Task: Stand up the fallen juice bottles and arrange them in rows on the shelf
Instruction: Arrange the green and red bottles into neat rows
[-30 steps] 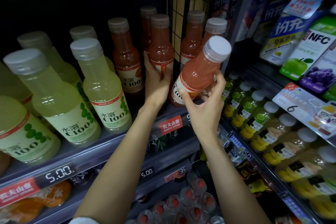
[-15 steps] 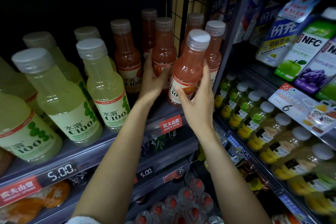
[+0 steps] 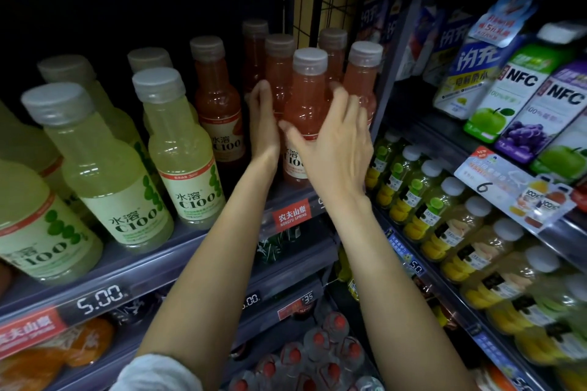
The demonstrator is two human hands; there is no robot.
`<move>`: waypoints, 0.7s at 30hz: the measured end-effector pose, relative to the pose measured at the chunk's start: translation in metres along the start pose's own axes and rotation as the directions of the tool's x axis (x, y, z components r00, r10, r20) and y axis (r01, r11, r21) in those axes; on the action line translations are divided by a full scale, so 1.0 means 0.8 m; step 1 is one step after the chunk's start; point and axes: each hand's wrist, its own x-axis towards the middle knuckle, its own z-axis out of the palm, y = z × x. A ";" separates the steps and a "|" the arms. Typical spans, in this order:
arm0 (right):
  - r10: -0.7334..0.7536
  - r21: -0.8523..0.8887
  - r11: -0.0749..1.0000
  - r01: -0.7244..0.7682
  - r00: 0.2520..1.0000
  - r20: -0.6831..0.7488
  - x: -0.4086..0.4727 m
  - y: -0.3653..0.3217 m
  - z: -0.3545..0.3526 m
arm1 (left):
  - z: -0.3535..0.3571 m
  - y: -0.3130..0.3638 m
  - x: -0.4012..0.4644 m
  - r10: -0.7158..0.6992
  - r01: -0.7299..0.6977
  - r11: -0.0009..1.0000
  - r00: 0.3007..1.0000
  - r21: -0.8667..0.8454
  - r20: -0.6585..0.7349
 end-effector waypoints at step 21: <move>-0.139 0.246 0.964 0.096 0.976 0.166 0.025 0.017 -0.021 | -0.005 -0.007 0.005 0.085 -0.094 0.982 0.995 0.162 0.058</move>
